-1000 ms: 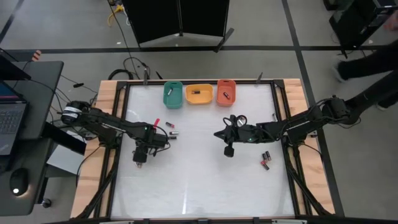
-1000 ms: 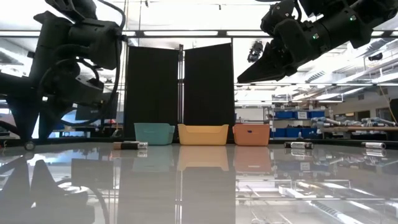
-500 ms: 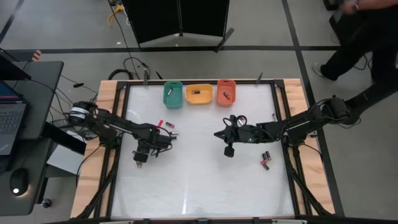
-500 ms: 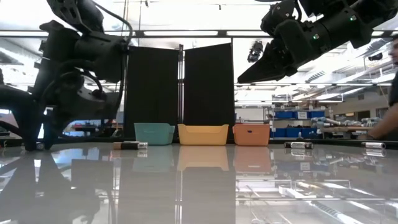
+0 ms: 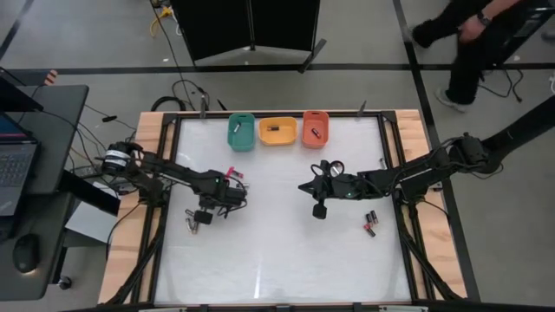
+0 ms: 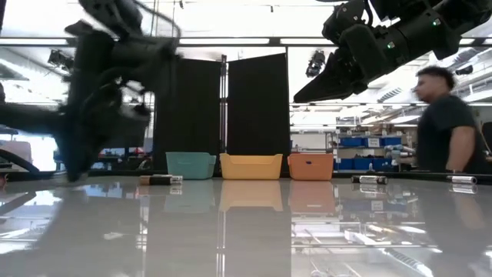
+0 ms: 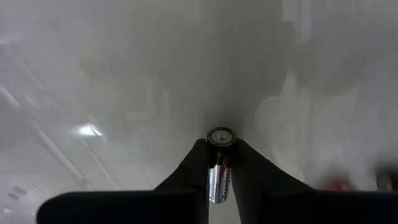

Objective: Sort batteries
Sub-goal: Put the silver battery into the green bin

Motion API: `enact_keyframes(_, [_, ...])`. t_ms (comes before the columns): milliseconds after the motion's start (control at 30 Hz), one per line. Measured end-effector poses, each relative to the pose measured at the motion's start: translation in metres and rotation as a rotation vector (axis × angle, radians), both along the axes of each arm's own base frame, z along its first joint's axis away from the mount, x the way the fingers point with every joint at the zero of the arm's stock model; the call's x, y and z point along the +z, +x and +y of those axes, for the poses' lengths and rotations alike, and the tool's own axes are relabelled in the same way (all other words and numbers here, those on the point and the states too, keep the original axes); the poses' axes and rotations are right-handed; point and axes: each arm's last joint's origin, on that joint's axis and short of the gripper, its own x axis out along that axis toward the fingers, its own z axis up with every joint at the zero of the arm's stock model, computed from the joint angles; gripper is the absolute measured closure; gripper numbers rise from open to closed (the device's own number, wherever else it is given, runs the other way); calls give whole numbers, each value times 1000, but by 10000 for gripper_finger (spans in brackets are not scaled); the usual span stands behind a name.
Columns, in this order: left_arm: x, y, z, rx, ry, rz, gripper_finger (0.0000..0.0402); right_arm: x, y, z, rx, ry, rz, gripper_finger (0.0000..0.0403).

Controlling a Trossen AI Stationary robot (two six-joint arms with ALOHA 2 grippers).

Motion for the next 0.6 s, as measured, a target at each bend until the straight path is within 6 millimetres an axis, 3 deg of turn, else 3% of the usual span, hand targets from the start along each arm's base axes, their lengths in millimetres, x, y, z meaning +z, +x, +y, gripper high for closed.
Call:
enact_keyframes(167, [26, 18, 5, 31, -4, -96, 356, -1, 0, 0, 3, -7, 8, 382])
enact_keyframes(267, [49, 28, 19, 69, -15, -194, 356, -2, -1, 0, 3, -10, 23, 383])
enact_keyframes(367, [74, 42, 45, 138, -13, -354, 356, -4, -2, 0, -3, -18, 44, 386])
enact_keyframes(600, [113, 53, 130, 303, 74, -601, 356, -4, -3, 0, -32, -39, 51, 389])
